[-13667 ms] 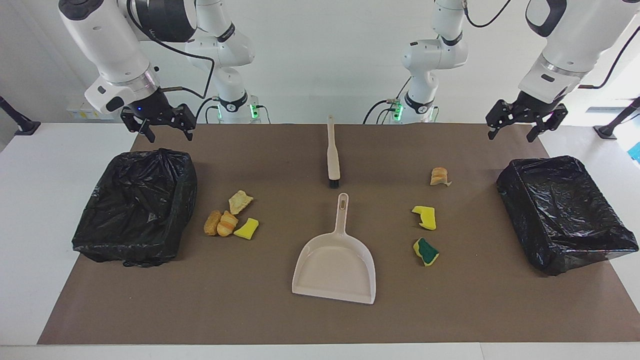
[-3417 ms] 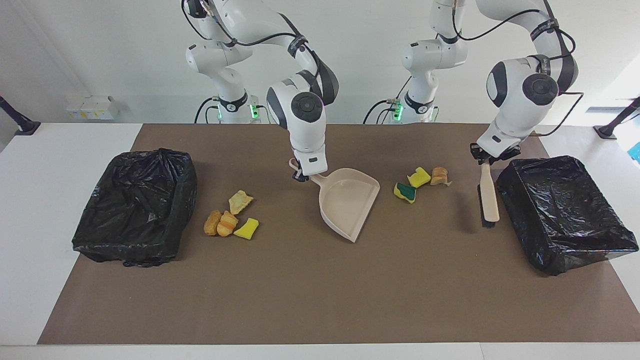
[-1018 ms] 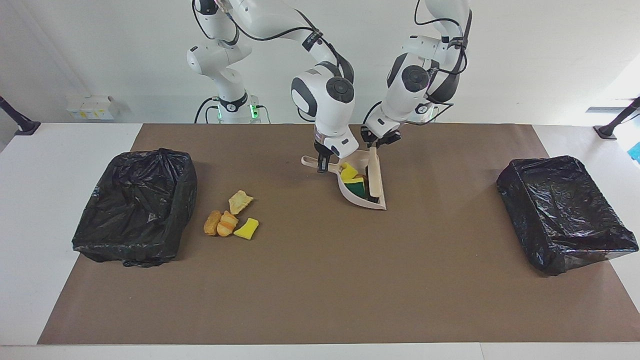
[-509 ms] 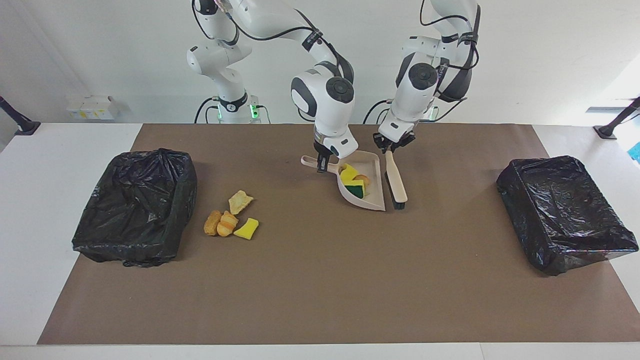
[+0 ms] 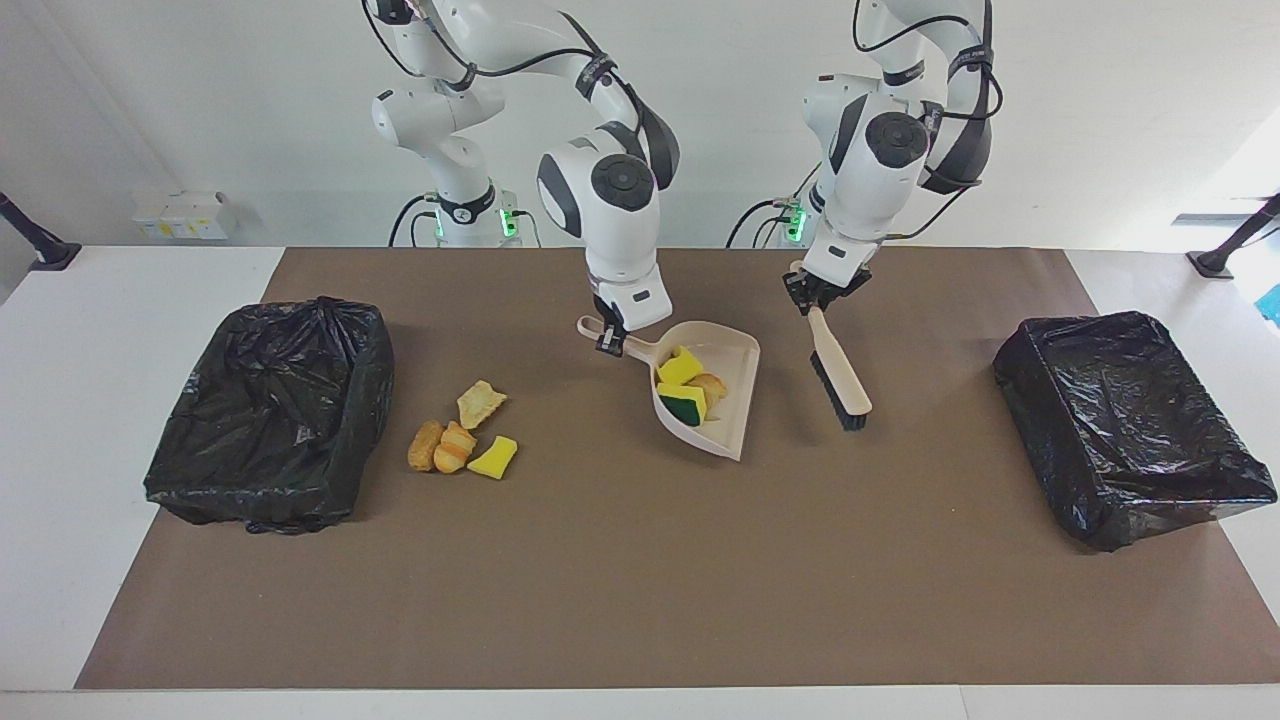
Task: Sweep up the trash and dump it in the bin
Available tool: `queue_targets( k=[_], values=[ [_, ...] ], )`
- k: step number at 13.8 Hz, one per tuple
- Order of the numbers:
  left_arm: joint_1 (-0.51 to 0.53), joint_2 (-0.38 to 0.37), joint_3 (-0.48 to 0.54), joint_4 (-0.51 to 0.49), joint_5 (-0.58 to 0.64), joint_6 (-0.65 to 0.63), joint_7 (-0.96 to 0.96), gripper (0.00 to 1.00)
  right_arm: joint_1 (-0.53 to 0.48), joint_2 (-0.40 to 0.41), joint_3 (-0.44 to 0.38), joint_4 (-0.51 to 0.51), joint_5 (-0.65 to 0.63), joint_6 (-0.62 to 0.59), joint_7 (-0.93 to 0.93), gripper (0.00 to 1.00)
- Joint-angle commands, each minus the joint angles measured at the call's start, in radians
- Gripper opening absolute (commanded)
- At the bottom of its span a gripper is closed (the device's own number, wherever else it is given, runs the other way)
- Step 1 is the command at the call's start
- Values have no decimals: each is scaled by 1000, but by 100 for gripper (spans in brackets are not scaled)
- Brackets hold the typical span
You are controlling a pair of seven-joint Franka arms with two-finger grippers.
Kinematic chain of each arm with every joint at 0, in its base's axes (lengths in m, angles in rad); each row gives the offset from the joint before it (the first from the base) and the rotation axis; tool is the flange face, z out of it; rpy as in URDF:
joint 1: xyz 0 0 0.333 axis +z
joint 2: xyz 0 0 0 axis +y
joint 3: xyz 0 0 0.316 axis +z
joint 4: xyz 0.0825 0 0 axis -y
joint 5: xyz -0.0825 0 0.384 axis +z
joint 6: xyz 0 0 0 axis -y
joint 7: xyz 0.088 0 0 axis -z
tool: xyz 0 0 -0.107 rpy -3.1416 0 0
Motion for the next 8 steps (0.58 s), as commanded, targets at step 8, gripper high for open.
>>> queue_targets(
  k=[8],
  values=[
    [-177, -3, -15, -51, 2, 75, -128, 0, -262, -12, 2, 127, -67, -158, -284, 0]
  ],
)
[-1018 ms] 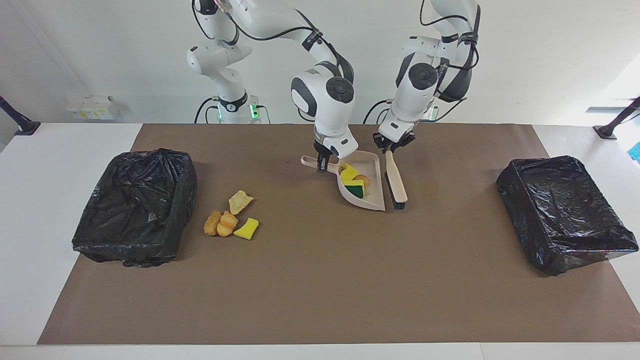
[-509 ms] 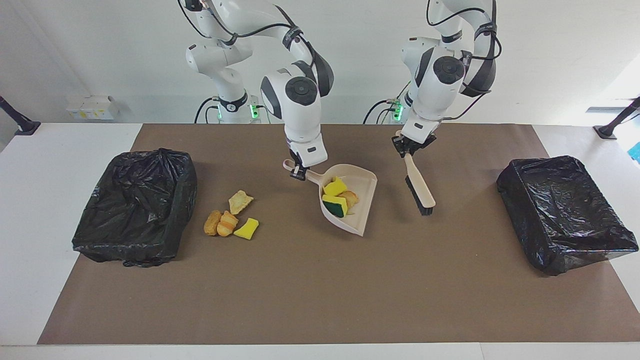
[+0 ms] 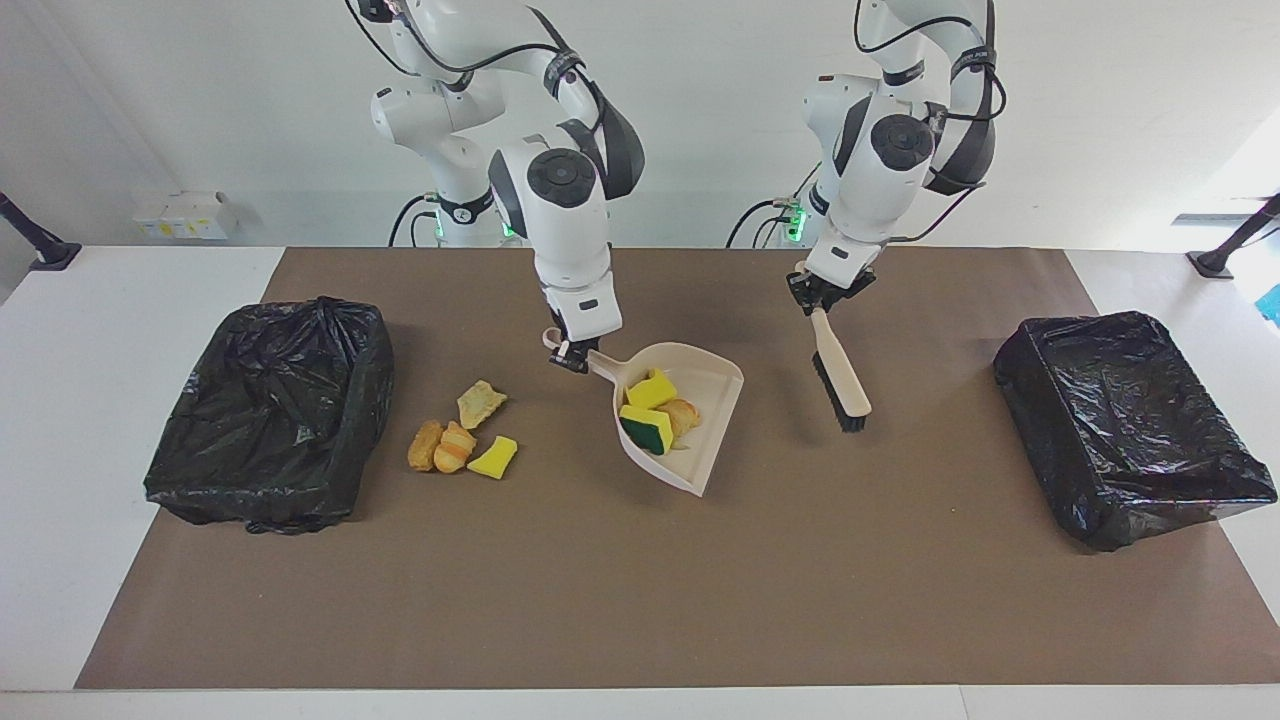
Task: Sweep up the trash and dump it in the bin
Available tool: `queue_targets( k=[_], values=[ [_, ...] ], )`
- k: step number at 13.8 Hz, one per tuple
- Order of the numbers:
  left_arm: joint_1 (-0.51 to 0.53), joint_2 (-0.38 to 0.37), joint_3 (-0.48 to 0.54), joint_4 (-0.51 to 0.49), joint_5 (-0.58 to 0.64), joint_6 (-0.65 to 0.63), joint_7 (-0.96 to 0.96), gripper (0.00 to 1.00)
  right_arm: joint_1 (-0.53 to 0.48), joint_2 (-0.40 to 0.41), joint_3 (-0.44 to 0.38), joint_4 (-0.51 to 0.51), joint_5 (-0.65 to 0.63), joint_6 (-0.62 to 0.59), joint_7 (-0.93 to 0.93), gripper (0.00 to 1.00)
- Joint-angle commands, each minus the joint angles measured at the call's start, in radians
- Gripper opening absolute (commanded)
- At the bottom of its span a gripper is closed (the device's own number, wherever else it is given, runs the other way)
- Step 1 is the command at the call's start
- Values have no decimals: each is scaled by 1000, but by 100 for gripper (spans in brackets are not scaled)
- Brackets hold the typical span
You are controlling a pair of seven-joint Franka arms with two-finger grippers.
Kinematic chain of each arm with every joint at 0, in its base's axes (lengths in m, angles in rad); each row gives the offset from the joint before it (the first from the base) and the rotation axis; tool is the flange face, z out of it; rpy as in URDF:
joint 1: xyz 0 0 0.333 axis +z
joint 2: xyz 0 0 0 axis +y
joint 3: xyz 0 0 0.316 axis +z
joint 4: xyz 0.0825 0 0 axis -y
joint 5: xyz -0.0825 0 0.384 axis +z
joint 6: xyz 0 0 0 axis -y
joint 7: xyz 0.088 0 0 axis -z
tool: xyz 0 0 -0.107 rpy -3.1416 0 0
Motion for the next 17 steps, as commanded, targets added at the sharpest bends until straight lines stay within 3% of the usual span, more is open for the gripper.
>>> queue_targets(
  k=[1, 5, 11, 17],
  values=[
    [-141, -4, 6, -66, 3, 104, -129, 0, -53, -2, 13, 6, -40, -14, -85, 0],
    [-313, -4, 5, -143, -13, 222, -283, 0, -77, 2, 13, 6, -53, 27, -100, 0],
    [-396, 7, 5, -177, -101, 263, -343, 0, -94, 2, 10, 6, -63, 33, -167, 0],
    [-401, 2, 6, -213, -115, 300, -326, 0, -344, -8, 7, 18, -70, 27, -559, 0]
  ],
)
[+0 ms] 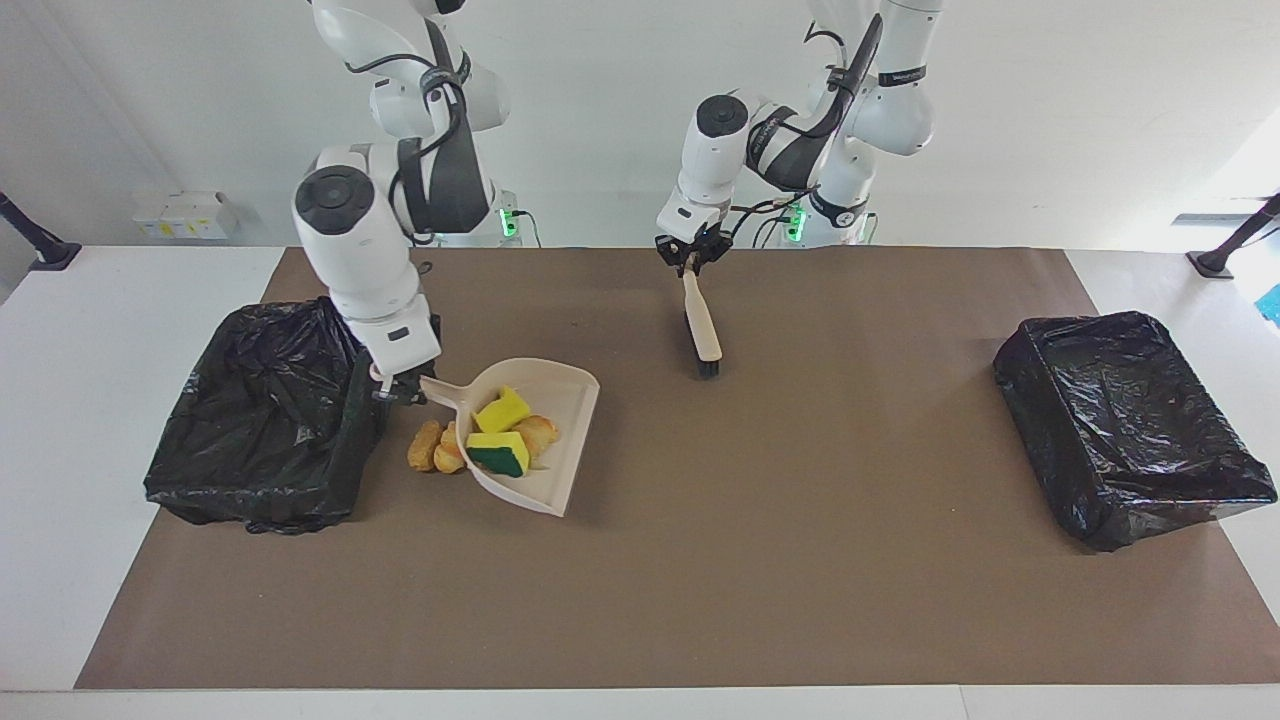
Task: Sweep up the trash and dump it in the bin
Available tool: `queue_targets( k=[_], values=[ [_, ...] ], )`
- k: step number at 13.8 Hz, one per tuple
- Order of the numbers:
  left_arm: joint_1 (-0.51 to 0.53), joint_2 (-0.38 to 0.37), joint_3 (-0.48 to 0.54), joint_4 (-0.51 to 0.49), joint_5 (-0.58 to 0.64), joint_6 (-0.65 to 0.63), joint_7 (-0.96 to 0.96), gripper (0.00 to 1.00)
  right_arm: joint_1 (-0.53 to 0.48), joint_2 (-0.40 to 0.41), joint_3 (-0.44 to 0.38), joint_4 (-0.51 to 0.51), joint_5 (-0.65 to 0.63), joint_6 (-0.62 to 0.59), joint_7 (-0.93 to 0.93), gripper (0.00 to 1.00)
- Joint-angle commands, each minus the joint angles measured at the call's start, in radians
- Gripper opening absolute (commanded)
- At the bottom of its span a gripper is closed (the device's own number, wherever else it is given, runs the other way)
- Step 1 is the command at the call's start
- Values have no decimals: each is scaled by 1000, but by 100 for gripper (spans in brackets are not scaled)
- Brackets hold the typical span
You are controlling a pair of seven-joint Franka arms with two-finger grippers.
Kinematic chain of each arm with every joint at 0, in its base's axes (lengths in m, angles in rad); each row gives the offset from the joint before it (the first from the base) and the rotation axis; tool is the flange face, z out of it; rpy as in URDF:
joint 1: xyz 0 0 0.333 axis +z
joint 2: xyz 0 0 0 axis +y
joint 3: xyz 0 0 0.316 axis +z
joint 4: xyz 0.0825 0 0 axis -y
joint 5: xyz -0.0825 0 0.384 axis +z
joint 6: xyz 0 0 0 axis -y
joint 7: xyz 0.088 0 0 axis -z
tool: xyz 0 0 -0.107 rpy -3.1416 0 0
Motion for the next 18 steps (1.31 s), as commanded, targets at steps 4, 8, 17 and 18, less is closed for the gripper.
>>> queue_targets(
  k=[4, 8, 17, 18],
  values=[
    [5, 19, 23, 18, -12, 7, 51, 100, -230, -20, 11, 67, -85, -58, -358, 0],
    [157, 55, 26, 174, -7, -138, 175, 100, -282, -52, 8, 135, -264, -189, -389, 0],
    [568, 209, 26, 410, 45, -231, 617, 100, -362, -84, 8, 102, -593, -192, -411, 0],
    [592, 240, 26, 467, 66, -260, 643, 100, -350, -84, 8, 99, -625, -192, -414, 0]
  ],
)
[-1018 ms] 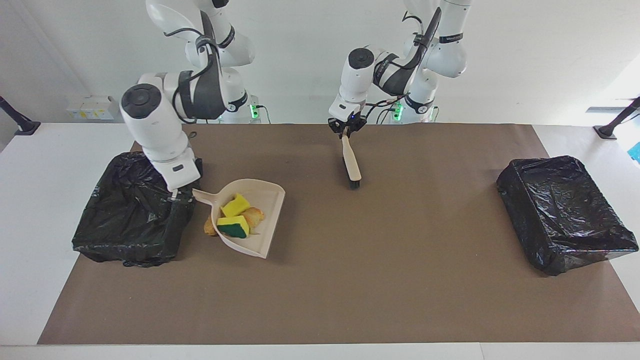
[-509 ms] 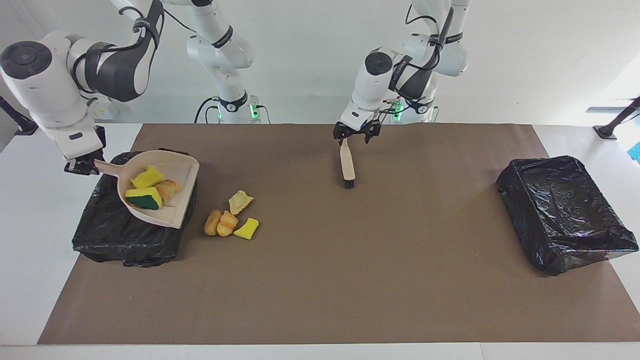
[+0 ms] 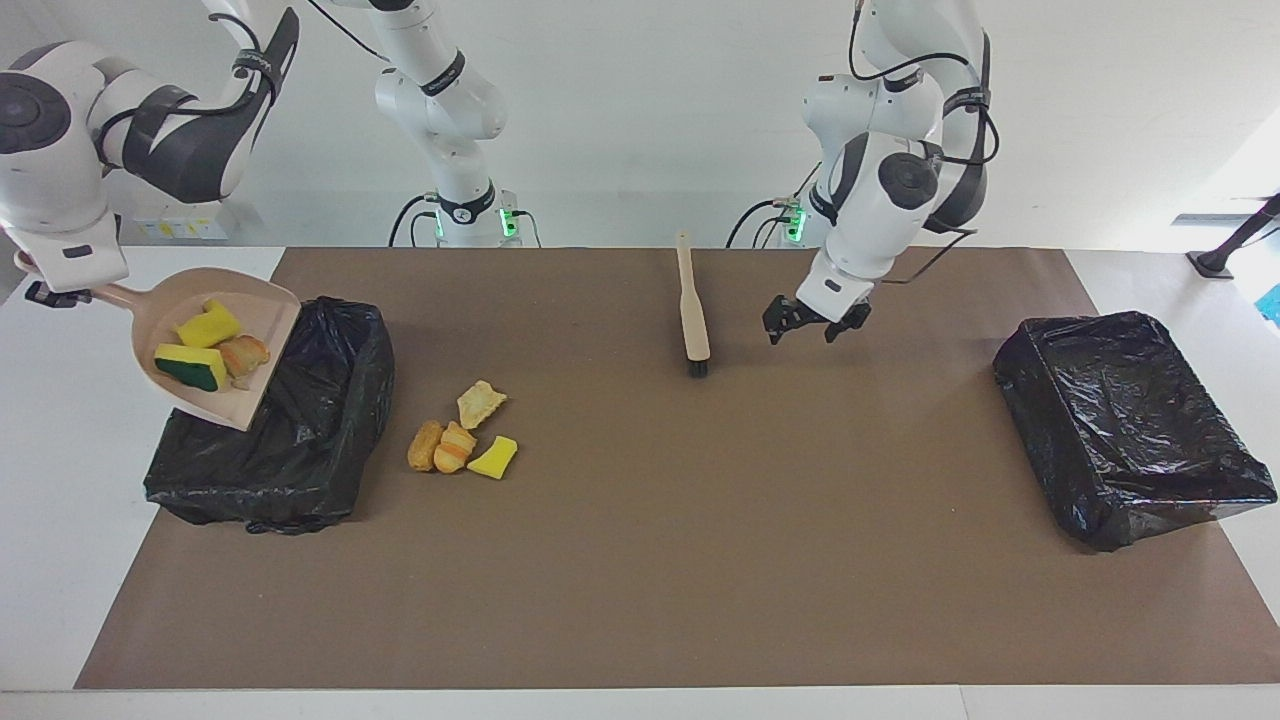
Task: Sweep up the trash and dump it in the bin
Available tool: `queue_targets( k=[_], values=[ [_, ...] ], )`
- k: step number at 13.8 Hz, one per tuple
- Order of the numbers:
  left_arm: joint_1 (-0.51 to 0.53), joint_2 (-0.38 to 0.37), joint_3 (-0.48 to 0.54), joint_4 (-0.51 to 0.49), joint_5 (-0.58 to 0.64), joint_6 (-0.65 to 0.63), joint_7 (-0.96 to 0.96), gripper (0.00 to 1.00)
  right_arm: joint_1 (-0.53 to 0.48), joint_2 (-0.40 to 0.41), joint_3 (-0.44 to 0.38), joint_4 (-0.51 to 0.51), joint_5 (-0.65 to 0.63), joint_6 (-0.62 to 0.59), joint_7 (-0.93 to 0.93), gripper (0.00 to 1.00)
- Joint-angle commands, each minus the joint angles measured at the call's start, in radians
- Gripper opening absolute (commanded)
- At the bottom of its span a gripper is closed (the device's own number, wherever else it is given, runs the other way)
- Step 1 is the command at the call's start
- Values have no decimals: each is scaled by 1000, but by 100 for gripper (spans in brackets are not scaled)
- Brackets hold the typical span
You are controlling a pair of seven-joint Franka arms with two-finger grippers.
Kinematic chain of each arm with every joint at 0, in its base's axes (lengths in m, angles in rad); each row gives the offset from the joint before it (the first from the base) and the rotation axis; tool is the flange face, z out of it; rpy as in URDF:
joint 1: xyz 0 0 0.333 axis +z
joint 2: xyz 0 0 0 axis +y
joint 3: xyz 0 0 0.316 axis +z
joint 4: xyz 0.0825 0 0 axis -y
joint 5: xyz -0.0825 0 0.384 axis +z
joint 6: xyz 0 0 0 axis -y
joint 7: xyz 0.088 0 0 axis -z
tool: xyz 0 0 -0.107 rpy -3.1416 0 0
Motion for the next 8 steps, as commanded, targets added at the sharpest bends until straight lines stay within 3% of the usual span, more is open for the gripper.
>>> queue_targets(
  k=[1, 4, 8],
  values=[
    [56, 111, -14, 188, 70, -104, 75, 100, 24, -29, 16, -26, -96, -15, -36, 0],
    [90, 120, -13, 290, 123, -137, 90, 100, 105, -29, 16, -35, -195, -18, -36, 0],
    [168, 96, -14, 438, 123, -305, 199, 100, 121, -27, 15, -29, -215, -39, -38, 0]
  ],
)
